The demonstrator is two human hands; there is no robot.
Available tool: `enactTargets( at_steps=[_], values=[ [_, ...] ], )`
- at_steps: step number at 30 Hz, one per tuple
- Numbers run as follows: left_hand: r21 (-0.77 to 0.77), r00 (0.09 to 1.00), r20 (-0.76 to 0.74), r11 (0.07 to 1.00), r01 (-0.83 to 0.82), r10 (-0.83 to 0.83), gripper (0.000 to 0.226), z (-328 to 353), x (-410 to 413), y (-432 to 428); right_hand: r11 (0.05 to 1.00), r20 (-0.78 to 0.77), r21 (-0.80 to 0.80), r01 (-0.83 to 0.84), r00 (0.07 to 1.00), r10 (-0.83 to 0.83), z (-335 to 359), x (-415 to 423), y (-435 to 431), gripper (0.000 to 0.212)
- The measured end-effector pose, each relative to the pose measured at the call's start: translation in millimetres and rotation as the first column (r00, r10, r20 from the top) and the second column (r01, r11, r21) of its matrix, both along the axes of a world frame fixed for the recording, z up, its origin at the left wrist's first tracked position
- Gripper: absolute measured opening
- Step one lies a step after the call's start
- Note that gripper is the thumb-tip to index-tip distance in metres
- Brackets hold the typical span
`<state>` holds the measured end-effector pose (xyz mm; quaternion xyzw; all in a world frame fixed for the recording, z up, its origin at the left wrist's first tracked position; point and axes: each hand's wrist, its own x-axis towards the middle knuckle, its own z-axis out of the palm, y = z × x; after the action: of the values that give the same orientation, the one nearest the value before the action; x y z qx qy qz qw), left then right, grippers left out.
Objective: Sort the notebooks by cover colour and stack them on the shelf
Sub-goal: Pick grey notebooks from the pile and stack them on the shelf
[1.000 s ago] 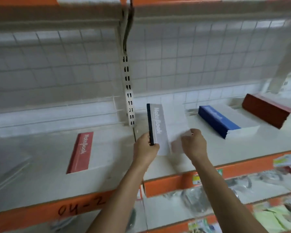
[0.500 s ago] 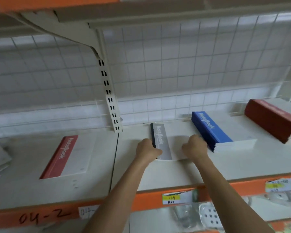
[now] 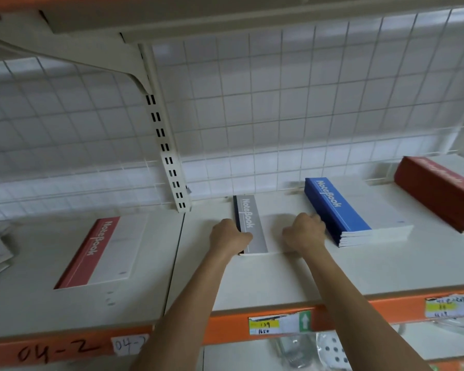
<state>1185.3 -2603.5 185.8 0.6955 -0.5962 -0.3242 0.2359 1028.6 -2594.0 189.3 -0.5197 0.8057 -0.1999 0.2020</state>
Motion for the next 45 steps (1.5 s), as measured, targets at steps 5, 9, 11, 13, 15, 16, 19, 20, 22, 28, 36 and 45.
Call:
enactTargets(
  at_steps=[5,9,11,13,15,16,19,20,22,28,36,45],
  values=[
    [-0.060,0.989,0.149,0.998,0.004,0.005,0.038,3,-2,2,1.000,-0.028,0.012,-0.016,0.999,0.016,1,1,1,0.032],
    [-0.093,0.945,0.326,0.995,0.044,-0.012,0.036,6,1,6,0.986,-0.150,-0.162,-0.039,0.989,0.014,2,15,9,0.034],
    [-0.171,0.925,0.379,0.984,0.050,0.019,0.028,5,10,9,0.959,-0.168,-0.259,-0.116,0.983,0.074,4,31,14,0.039],
    [-0.257,0.907,0.416,0.965,0.049,0.065,0.027,5,26,14,0.924,-0.139,-0.327,-0.196,0.978,0.158,5,53,20,0.039],
    [-0.324,0.885,0.450,0.945,0.037,0.120,0.034,6,46,19,0.886,-0.113,-0.370,-0.281,0.960,0.258,5,79,25,0.037],
    [-0.353,0.869,0.472,0.935,0.029,0.151,0.036,5,57,22,0.867,-0.102,-0.379,-0.323,0.946,0.308,4,92,28,0.037],
    [-0.384,0.819,0.531,0.923,0.005,0.217,0.037,5,92,34,0.820,-0.091,-0.374,-0.432,0.897,0.432,2,135,33,0.041],
    [-0.387,0.805,0.547,0.922,0.000,0.230,0.037,5,103,37,0.809,-0.091,-0.366,-0.460,0.883,0.461,1,148,35,0.041],
    [-0.389,0.782,0.567,0.921,-0.023,0.259,0.037,5,132,46,0.785,-0.094,-0.349,-0.512,0.853,0.514,-1,178,39,0.042],
    [-0.387,0.755,0.573,0.917,-0.094,0.319,0.038,5,232,70,0.745,-0.098,-0.315,-0.588,0.801,0.591,0,277,53,0.043],
    [-0.338,0.681,0.630,0.921,-0.194,0.375,0.045,3,383,78,0.724,-0.023,-0.322,-0.611,0.769,0.639,6,410,69,0.033],
    [-0.231,0.599,0.732,0.945,-0.230,0.325,0.058,-8,475,74,0.772,0.115,-0.336,-0.539,0.790,0.602,-4,479,69,0.042]
  ],
)
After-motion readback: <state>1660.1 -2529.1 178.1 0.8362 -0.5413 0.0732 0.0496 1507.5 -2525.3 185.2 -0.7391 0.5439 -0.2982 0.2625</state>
